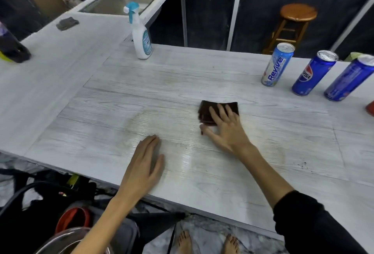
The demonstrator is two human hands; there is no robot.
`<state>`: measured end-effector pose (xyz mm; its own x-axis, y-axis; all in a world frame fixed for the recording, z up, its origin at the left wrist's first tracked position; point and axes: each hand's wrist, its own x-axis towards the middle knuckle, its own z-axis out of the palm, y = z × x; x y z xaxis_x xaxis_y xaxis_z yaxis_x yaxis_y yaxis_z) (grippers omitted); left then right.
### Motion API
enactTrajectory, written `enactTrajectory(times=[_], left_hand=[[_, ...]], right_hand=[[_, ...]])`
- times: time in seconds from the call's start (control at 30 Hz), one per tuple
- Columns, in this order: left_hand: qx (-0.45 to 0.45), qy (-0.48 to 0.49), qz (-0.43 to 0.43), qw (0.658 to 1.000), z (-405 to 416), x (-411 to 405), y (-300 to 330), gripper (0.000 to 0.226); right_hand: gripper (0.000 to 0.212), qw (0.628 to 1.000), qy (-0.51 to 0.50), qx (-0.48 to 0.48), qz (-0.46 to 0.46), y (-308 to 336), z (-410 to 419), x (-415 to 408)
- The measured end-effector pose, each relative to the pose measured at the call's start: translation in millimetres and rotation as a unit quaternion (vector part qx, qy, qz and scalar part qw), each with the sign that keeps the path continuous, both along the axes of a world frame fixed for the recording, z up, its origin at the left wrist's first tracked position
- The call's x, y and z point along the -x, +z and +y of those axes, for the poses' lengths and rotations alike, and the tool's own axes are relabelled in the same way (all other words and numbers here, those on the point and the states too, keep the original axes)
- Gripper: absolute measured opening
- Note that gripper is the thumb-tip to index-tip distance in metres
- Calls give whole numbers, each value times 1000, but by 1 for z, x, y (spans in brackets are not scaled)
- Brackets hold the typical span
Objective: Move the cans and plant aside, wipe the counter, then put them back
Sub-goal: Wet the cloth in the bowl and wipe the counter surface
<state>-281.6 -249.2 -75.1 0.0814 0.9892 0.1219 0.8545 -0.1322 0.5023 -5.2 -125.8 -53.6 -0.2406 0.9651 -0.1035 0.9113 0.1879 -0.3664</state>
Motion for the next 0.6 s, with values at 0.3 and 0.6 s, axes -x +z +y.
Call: enactTrajectory(times=[0.3, 0.6], left_hand=[[3, -14, -7, 1000, 6, 30, -5, 59], [-8, -30, 8, 999, 3, 45, -4, 58]], right_hand=[[81, 988, 151, -25, -5, -17, -132, -2], [82, 999, -17, -16, -35, 1, -25, 40]])
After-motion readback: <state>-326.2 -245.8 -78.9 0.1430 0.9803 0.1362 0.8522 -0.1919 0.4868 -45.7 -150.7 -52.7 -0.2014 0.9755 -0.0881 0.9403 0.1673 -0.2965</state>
